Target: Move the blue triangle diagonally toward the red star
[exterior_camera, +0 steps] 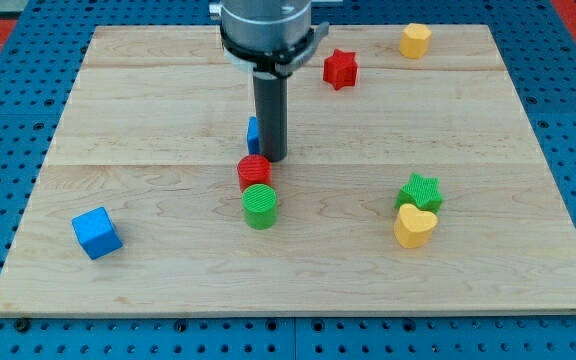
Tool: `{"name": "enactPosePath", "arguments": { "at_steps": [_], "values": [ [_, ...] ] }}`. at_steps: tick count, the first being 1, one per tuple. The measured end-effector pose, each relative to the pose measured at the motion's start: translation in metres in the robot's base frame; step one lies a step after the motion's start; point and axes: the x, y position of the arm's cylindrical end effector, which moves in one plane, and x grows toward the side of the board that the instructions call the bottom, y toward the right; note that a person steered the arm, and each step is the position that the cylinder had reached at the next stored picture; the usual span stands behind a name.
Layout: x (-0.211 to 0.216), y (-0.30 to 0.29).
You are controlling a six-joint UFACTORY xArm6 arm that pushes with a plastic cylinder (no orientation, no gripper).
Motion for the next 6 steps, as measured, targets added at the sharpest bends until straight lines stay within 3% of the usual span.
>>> {"name": "enactPosePath", "arguments": {
  "at_steps": [2,3,5,6],
  "values": [
    [-0.005,-0.064],
    [-0.037,-0.053],
    [-0.006,-0.021],
    [0.028,0.045]
  ]
}}
